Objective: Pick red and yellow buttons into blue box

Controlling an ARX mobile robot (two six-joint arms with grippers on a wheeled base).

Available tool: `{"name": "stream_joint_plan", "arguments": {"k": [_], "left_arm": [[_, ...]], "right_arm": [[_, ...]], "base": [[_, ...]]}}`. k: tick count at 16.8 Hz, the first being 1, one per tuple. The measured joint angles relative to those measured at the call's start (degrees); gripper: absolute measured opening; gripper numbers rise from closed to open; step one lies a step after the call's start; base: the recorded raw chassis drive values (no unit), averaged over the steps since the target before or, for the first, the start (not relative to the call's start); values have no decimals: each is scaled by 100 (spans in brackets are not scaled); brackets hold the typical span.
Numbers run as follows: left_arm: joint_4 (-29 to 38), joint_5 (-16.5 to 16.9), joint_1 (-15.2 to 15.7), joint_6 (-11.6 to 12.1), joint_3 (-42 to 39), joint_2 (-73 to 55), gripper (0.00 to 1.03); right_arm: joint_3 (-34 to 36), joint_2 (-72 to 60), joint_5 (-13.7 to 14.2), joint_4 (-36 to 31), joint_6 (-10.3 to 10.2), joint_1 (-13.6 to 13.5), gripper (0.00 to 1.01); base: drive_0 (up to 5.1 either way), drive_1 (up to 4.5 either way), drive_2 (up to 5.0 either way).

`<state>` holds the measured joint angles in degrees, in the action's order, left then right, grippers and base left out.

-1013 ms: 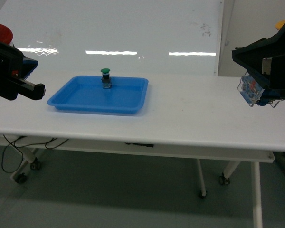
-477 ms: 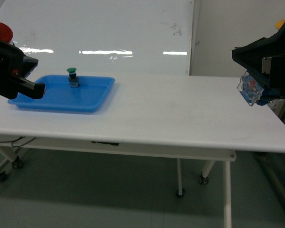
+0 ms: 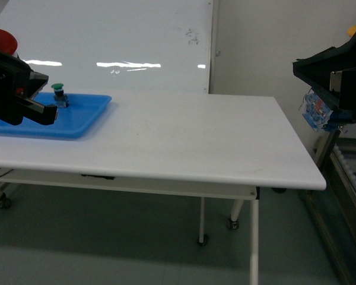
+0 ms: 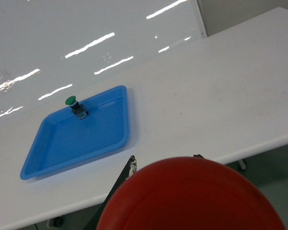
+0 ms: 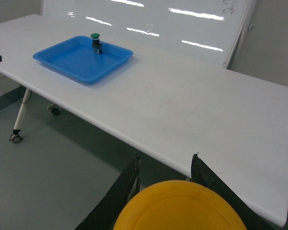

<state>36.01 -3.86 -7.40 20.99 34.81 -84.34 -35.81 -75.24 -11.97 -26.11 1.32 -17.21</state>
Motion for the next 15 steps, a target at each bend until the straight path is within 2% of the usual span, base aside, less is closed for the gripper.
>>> {"name": "stream_joint_plan", "arguments": {"k": [15], "left_arm": [[7, -9, 7, 2, 0, 0, 25]], "right_arm": [[0, 0, 0, 7, 0, -2, 29]], "base": [[468, -227, -227]]}}
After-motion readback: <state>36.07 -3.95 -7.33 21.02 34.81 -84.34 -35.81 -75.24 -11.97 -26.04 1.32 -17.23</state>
